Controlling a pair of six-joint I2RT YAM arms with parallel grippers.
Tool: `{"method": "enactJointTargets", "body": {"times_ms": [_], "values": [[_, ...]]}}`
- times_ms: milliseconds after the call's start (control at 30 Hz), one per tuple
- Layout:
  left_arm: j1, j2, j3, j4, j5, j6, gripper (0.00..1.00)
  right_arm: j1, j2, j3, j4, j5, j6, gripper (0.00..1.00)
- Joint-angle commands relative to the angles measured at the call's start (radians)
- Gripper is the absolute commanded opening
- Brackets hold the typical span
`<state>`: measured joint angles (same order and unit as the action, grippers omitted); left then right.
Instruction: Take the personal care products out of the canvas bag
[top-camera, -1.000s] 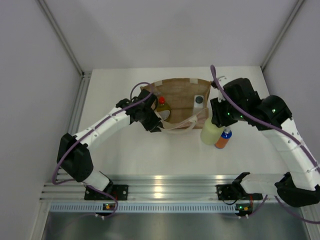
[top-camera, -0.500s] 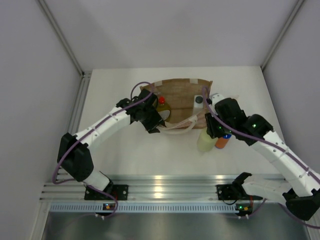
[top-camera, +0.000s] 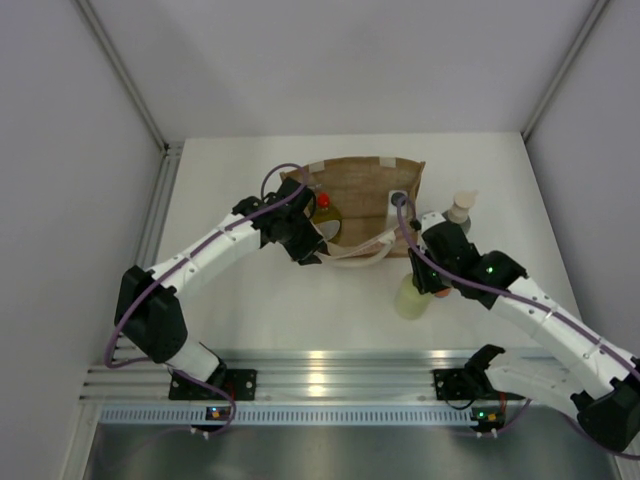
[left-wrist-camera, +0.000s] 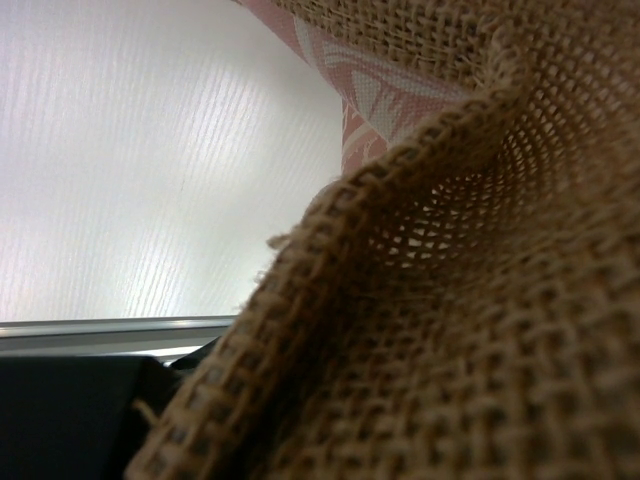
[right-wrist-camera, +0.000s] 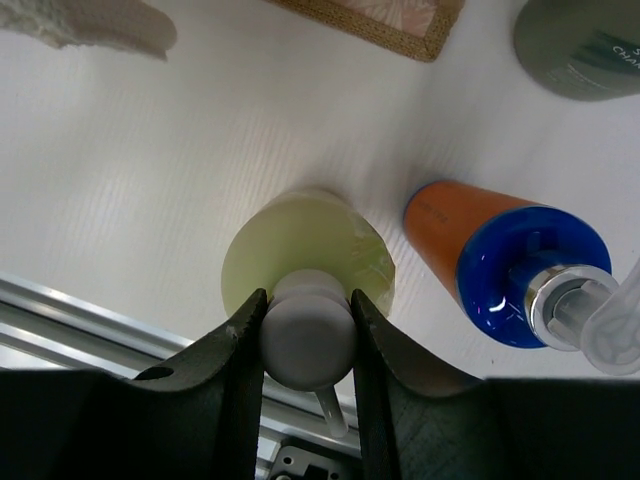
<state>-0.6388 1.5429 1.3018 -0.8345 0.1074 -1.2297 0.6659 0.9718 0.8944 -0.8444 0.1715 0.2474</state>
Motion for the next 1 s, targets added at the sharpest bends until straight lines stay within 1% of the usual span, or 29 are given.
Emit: {"method": "enactJointTargets", "body": {"times_ms": [0, 33, 67, 167, 200, 233, 300, 400, 433, 567, 667, 733, 767, 800, 867, 900, 967], "values": [[-0.01, -0.01, 0.017, 0.005, 0.023, -0.011, 0.35, 0.021, -0.056, 0.0, 0.156, 0.007, 0.021, 0.17], [-0.01, -0.009, 0.017, 0.006, 0.023, -0.011, 0.35, 0.021, -0.061, -0.002, 0.154, 0.0, 0.023, 0.26], [-0.012, -0.009, 0.017, 0.006, 0.023, -0.011, 0.35, 0.02, -0.071, 0.0, 0.154, -0.001, 0.021, 0.38], [-0.01, -0.01, 0.017, 0.006, 0.023, -0.011, 0.35, 0.021, -0.081, 0.008, 0.148, -0.017, 0.023, 0.54], [-0.01, -0.009, 0.019, 0.006, 0.023, -0.011, 0.35, 0.021, -0.081, 0.023, 0.143, -0.021, 0.024, 0.65], [-0.01, -0.009, 0.019, 0.006, 0.023, -0.011, 0.35, 0.02, -0.081, 0.035, 0.128, -0.024, 0.024, 0.69], [-0.01, -0.01, 0.017, 0.005, 0.023, -0.013, 0.35, 0.021, -0.067, 0.087, 0.105, -0.024, 0.02, 0.74], [-0.01, -0.015, 0.014, 0.006, 0.023, -0.017, 0.35, 0.021, -0.039, 0.17, 0.054, -0.013, 0.003, 0.74], [-0.01, -0.017, 0.014, 0.006, 0.023, -0.02, 0.35, 0.021, -0.03, 0.234, 0.045, -0.004, -0.002, 0.74], [-0.012, -0.023, 0.016, 0.006, 0.023, -0.031, 0.35, 0.02, 0.037, 0.403, 0.021, 0.014, -0.017, 0.74], [-0.01, -0.026, 0.016, 0.006, 0.02, -0.037, 0.35, 0.02, 0.154, 0.524, 0.001, 0.013, -0.03, 0.73], [-0.012, -0.026, 0.017, 0.006, 0.02, -0.042, 0.35, 0.017, 0.263, 0.618, -0.03, -0.003, -0.039, 0.72], [-0.01, -0.026, 0.02, 0.006, 0.021, -0.044, 0.35, 0.014, 0.348, 0.652, -0.047, -0.006, -0.055, 0.71], [-0.012, -0.024, 0.022, 0.006, 0.02, -0.047, 0.35, 0.011, 0.394, 0.722, -0.068, -0.007, -0.065, 0.71], [-0.012, -0.023, 0.025, 0.006, 0.018, -0.047, 0.35, 0.005, 0.48, 0.794, -0.134, 0.022, -0.082, 0.7], [-0.01, -0.023, 0.025, 0.006, 0.018, -0.048, 0.34, -0.011, 0.567, 0.869, -0.159, 0.026, -0.086, 0.7], [-0.01, -0.023, 0.022, 0.006, 0.017, -0.048, 0.31, -0.015, 0.677, 0.981, -0.234, 0.057, -0.091, 0.69]]}}
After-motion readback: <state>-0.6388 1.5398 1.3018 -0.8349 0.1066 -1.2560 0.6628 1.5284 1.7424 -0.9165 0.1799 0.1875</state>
